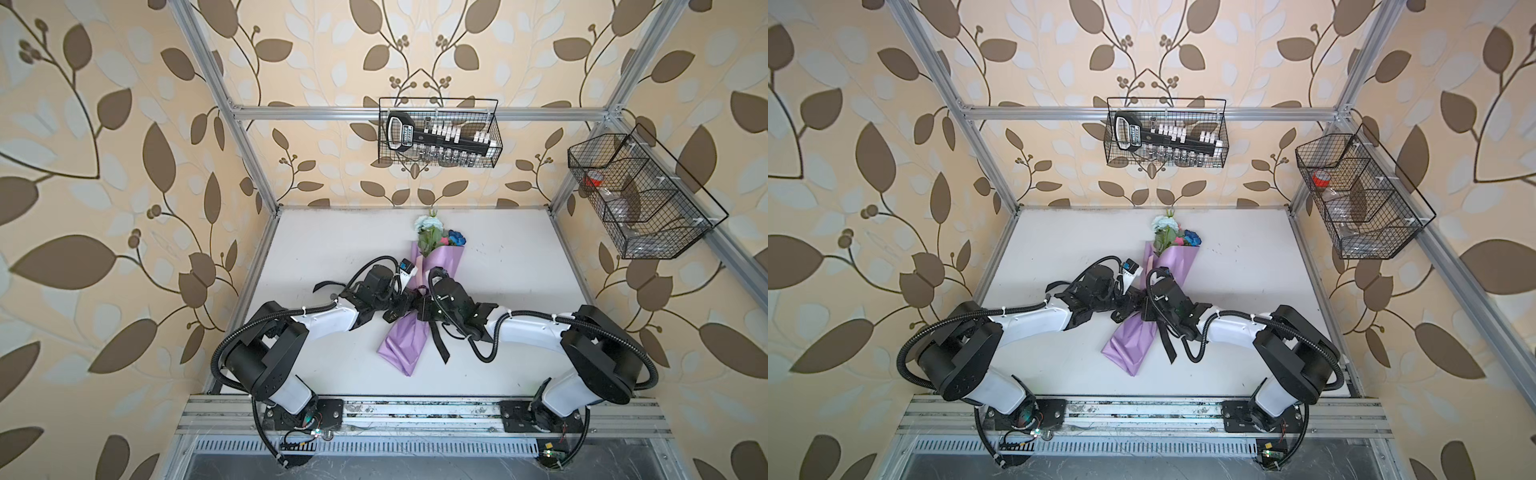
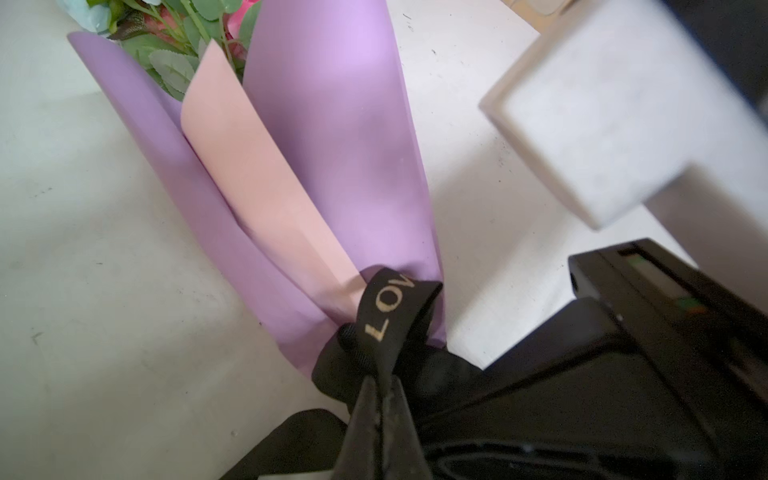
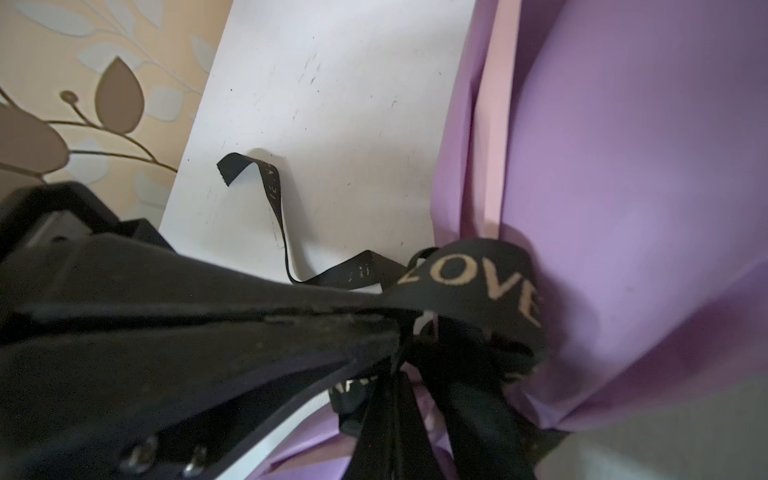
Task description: Tie the bouquet of fake flowers
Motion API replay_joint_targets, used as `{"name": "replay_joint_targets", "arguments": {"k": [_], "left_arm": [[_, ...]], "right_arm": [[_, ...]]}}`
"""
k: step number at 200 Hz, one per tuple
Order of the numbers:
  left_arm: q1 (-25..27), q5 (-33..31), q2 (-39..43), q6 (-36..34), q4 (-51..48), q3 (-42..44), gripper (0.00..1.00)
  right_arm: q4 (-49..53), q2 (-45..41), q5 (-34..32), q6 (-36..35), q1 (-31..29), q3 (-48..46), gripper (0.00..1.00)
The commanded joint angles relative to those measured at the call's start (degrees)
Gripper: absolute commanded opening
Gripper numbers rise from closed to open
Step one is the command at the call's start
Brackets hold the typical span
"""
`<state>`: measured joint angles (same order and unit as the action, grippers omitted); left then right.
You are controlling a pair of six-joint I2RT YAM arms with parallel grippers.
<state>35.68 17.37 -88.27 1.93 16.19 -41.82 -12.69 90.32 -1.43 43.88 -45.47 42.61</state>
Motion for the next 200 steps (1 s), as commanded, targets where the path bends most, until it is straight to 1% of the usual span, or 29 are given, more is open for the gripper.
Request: {"name": "replay_joint_targets", "arguments": {"k": [1, 42, 66, 94, 121, 142, 166, 200], "left_arm": [[0.5, 0.6, 0.9, 0.5, 2.1, 0.8, 0.00], [0.5, 0.9, 1.9, 0.3, 1.3, 1.2, 0.00], [0.5, 1.3, 2.2, 0.3, 1.0, 1.2, 0.00], [0.5, 1.8, 2.3, 1.2, 1.6, 1.1, 0.00], [0.5, 2.5, 2.0, 2.0, 2.1, 0.5, 0.00], [0.5, 2.8, 1.6, 2.2, 2.3, 0.1, 0.00], [0.7, 3.4, 2.1, 2.2, 2.1, 0.3, 0.00], [0.7, 3.1, 3.8, 2.5, 2.1, 1.8, 0.00]], "right_arm": [[0.1, 0.9, -2.1, -0.4, 0.6, -0.5, 0.00], [-1.0, -0.2, -3.0, -1.7, 2.7, -0.4, 0.00], [-1.7, 0.6, -3.2, -3.0, 3.2, 1.1, 0.00], [-2.6, 2.4, -3.1, -3.6, 3.1, 2.1, 0.00], [-4.1, 3.5, -1.1, -3.4, 2.6, 1.8, 0.00], [-4.3, 3.9, -1.2, -3.3, 1.4, 1.4, 0.00], [-6.0, 4.4, -1.5, -3.1, 1.3, 1.0, 0.00], [-6.0, 5.5, -2.5, -4.8, 1.7, 3.4, 0.00]]}}
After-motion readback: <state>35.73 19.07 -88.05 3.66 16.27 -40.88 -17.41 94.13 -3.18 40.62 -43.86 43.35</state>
